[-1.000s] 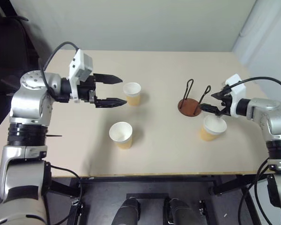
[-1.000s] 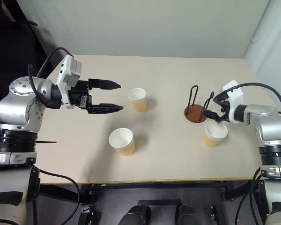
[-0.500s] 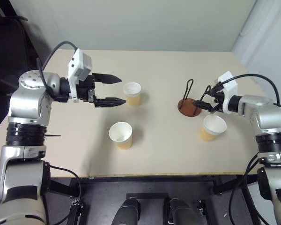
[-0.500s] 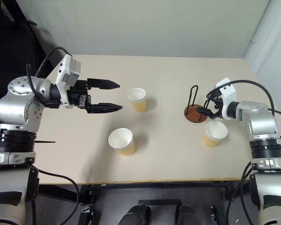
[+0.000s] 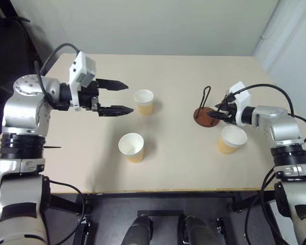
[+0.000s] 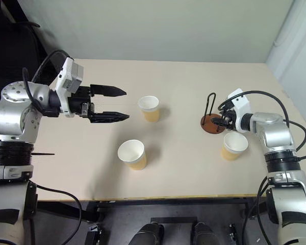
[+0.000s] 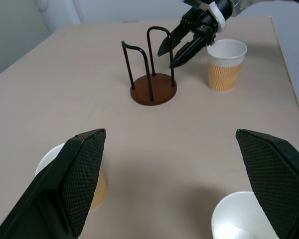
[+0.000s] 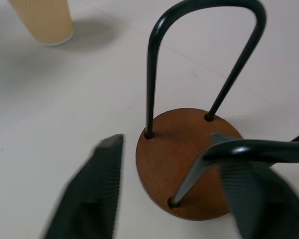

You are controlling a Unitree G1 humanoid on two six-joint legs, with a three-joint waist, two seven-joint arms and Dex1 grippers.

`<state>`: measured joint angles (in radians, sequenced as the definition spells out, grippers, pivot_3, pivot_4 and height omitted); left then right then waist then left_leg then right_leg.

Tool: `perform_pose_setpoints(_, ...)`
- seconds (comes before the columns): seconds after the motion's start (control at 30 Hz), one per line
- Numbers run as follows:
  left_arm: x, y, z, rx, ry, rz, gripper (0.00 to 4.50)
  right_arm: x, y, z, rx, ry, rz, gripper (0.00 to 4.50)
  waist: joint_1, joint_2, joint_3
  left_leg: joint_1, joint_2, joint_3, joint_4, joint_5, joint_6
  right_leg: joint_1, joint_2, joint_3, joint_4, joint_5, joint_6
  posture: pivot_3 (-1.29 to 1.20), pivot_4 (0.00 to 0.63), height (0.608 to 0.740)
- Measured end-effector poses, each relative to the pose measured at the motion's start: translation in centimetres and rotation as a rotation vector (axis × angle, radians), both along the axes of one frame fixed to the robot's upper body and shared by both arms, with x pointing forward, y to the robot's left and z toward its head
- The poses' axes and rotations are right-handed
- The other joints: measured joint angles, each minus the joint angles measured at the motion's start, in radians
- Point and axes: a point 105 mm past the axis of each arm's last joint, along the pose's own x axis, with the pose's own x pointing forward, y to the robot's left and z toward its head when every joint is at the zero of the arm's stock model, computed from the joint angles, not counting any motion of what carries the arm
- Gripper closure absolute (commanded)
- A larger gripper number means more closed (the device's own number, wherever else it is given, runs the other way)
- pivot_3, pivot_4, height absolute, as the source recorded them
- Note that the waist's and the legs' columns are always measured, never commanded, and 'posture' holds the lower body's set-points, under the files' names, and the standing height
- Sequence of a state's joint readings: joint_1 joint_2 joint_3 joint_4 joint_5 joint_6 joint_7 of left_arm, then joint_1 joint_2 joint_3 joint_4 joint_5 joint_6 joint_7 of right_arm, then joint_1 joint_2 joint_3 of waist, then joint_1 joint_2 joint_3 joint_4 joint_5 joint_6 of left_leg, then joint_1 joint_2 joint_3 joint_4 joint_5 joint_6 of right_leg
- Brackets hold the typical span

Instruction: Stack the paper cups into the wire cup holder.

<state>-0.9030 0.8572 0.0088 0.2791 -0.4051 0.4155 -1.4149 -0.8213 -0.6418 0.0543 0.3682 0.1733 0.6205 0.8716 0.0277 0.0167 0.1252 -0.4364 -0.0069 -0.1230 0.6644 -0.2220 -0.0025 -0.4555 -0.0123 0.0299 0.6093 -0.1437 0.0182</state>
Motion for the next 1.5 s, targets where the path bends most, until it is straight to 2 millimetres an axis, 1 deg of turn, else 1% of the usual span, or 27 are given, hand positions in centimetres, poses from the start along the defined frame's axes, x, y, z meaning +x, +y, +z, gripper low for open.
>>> perform_pose_setpoints(0.13, 0.1, 0.5, 0.5, 0.011, -0.010, 0.005, 0.00, -0.6, 0.1, 0.5, -0.009, 0.012, 0.046, 4.47, -0.001, 0.000, 0.000, 0.000, 0.000, 0.000, 0.000, 0.000, 0.000, 0.000, 0.000, 0.000, 0.000, 0.000, -0.001, 0.00, 0.150, 0.740)
perform_pose_setpoints(0.37, 0.2, 0.7, 0.8, 0.020, -0.011, -0.002, 0.00, -1.7, 1.6, 1.3, 0.002, 0.017, 0.150, 4.47, -0.002, 0.000, 0.000, 0.000, 0.000, 0.000, -0.001, 0.000, 0.000, -0.001, 0.000, 0.000, 0.000, -0.001, -0.001, 0.00, 0.150, 0.740)
perform_pose_setpoints(0.5, 0.2, 0.9, 1.0, 0.034, -0.013, 0.000, 0.00, -2.1, 3.1, 1.6, 0.008, 0.008, 0.201, 4.47, -0.003, 0.000, 0.000, 0.000, 0.000, 0.000, -0.001, 0.000, 0.000, -0.001, 0.000, 0.000, 0.000, -0.001, -0.001, 0.00, 0.150, 0.740)
perform_pose_setpoints(0.63, 0.1, 0.9, 1.0, 0.042, -0.013, -0.004, 0.00, -2.8, 4.9, 1.2, 0.013, 0.012, 0.267, 4.47, -0.003, 0.000, 0.000, -0.001, 0.000, 0.000, -0.001, 0.000, 0.000, -0.001, 0.000, 0.000, 0.000, -0.001, -0.001, 0.00, 0.150, 0.740)
perform_pose_setpoints(0.73, 0.1, 1.0, 1.0, 0.045, -0.013, -0.001, 0.00, -3.4, 5.5, 0.7, -0.004, 0.021, 0.296, 4.47, -0.002, 0.000, 0.000, -0.001, 0.000, 0.000, 0.000, 0.000, 0.000, -0.001, 0.000, 0.000, 0.000, -0.001, -0.001, 0.00, 0.150, 0.740)
perform_pose_setpoints(0.9, 0.1, 1.0, 1.0, 0.045, -0.013, 0.000, 0.00, -4.2, 6.2, 0.0, -0.017, 0.037, 0.330, 4.47, -0.003, 0.000, 0.000, -0.001, 0.000, 0.000, 0.000, 0.000, 0.000, -0.001, 0.000, 0.000, 0.000, -0.001, -0.001, 0.00, 0.150, 0.740)
perform_pose_setpoints(1.13, 0.1, 1.0, 1.0, 0.045, -0.014, 0.002, 0.00, -4.3, 6.7, -0.3, -0.024, 0.047, 0.347, 4.47, -0.003, 0.000, 0.000, -0.001, 0.000, 0.000, 0.000, 0.000, 0.000, -0.001, 0.000, 0.000, 0.000, -0.001, -0.002, 0.00, 0.150, 0.740)
perform_pose_setpoints(1.27, 0.1, 1.0, 1.0, 0.044, -0.015, 0.004, 0.00, -4.4, 7.2, -0.3, -0.023, 0.046, 0.362, 4.47, -0.003, 0.000, 0.000, -0.001, 0.000, 0.000, 0.000, 0.000, 0.000, -0.001, 0.000, 0.000, 0.000, -0.001, -0.002, 0.00, 0.150, 0.740)
perform_pose_setpoints(1.5, 0.2, 1.0, 1.0, 0.043, -0.015, 0.005, 0.00, -4.3, 7.5, -0.2, -0.022, 0.047, 0.371, 4.47, -0.003, 0.000, 0.000, -0.001, 0.000, 0.000, 0.000, 0.000, 0.000, -0.001, 0.000, 0.000, 0.000, -0.001, -0.002, 0.00, 0.150, 0.740)
